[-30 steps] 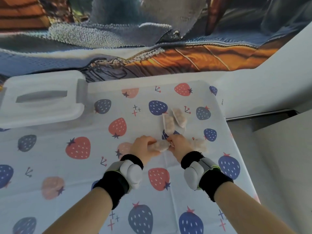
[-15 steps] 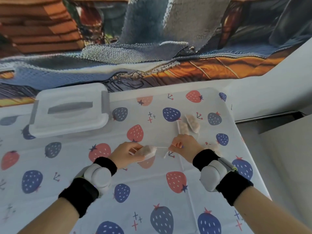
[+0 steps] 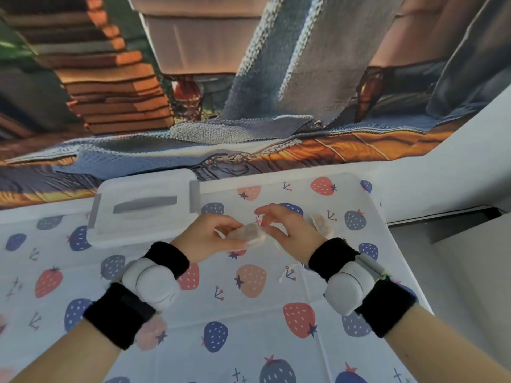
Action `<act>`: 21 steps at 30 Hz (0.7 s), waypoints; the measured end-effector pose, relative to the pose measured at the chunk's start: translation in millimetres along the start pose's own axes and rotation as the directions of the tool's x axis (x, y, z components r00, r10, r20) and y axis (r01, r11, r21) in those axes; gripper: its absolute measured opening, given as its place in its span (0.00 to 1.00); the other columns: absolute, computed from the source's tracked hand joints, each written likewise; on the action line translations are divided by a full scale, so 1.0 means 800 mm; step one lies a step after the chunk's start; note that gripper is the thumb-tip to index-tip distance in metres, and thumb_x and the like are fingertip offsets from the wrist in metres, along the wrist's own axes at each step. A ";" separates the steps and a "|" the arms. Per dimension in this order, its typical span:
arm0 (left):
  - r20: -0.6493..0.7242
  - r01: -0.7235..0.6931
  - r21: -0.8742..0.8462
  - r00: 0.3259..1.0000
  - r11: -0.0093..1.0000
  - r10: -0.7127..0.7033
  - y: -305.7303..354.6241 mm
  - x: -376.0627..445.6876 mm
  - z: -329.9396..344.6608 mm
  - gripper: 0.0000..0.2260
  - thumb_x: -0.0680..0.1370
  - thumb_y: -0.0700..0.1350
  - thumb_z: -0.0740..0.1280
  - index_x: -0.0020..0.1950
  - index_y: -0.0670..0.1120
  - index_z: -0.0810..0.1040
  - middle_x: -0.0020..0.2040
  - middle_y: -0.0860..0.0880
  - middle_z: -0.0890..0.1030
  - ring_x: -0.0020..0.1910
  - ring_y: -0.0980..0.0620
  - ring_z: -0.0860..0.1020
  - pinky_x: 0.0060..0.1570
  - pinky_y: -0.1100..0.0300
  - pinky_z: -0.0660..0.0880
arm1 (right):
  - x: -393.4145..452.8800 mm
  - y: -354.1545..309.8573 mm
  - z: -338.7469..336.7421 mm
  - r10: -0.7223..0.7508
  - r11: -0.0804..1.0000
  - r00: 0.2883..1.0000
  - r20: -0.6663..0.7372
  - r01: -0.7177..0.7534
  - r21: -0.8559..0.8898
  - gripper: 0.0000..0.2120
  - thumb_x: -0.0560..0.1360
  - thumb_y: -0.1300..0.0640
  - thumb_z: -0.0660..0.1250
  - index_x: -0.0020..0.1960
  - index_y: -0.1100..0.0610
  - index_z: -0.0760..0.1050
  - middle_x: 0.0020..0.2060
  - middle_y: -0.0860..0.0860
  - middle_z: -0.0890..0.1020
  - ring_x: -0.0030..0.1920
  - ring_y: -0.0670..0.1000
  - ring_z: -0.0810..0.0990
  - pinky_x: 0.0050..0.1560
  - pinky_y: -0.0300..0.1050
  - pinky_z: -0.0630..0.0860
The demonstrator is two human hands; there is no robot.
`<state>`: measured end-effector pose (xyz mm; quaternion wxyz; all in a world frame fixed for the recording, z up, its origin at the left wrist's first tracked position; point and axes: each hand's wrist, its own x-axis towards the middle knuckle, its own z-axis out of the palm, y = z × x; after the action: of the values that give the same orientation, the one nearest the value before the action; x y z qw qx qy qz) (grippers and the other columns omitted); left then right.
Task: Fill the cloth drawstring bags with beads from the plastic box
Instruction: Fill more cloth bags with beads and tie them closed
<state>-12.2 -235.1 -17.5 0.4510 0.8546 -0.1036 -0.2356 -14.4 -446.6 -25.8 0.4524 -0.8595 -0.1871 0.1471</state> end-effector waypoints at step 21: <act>-0.143 -0.208 -0.060 0.970 0.976 0.198 0.279 0.060 0.169 0.06 0.76 0.45 0.67 0.49 0.47 0.82 0.37 0.56 0.81 0.38 0.60 0.77 0.39 0.68 0.71 | -0.171 0.042 -0.298 -0.075 0.922 0.991 0.107 0.109 -0.371 0.09 0.80 0.55 0.57 0.43 0.57 0.68 0.40 0.54 0.78 0.39 0.51 0.72 0.39 0.44 0.65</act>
<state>-29.7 -478.9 85.6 0.5102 0.8363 -0.1507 -0.1329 -28.4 -698.4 88.1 0.2767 -0.9130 -0.2722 0.1257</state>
